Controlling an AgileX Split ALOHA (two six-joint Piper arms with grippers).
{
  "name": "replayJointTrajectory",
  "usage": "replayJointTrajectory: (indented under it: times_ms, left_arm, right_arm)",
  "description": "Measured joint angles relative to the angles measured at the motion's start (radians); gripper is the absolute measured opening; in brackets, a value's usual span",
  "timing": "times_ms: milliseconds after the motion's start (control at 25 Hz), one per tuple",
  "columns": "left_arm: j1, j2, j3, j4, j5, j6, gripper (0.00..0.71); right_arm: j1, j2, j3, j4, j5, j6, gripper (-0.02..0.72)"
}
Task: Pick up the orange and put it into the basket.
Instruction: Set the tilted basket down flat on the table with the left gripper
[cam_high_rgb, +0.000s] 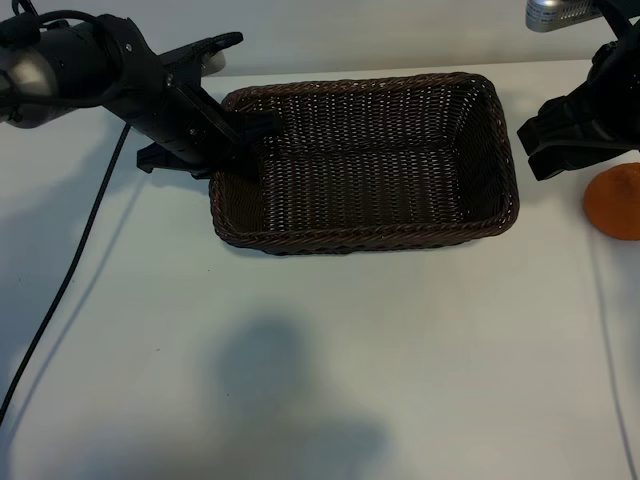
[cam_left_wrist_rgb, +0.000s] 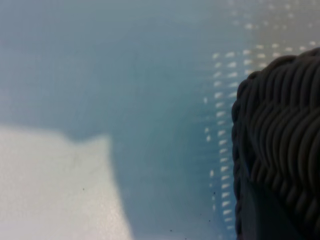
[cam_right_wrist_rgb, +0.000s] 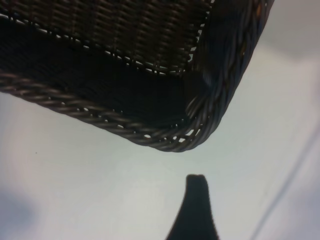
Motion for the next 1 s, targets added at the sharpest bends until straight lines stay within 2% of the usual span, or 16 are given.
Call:
replayJointTrajectory:
  times_ms: [600,680,760,920,1000]
  left_arm:
    - [0.000,0.000,0.000,0.002,0.025,-0.005,0.146]
    - [0.000,0.000,0.000,0.002,0.027,-0.006,0.165]
    - [0.000,0.000,-0.001,-0.002,0.031,-0.006,0.252]
    - [0.000,0.000,-0.004,-0.017,0.038,-0.010,0.550]
    - [0.000,-0.001,-0.006,-0.018,0.043,-0.010,0.660]
  right_arm:
    - [0.000,0.000,0.000,0.000,0.001,0.000,0.569]
    - [0.000,0.000,0.000,0.000,0.002,0.000,0.569]
    - [0.000,0.000,0.000,0.000,0.003,0.000,0.569]
    - [0.000,0.000,0.000,0.000,0.004,0.000,0.569]
    - [0.000,0.000,0.000,0.000,0.004,0.000,0.569]
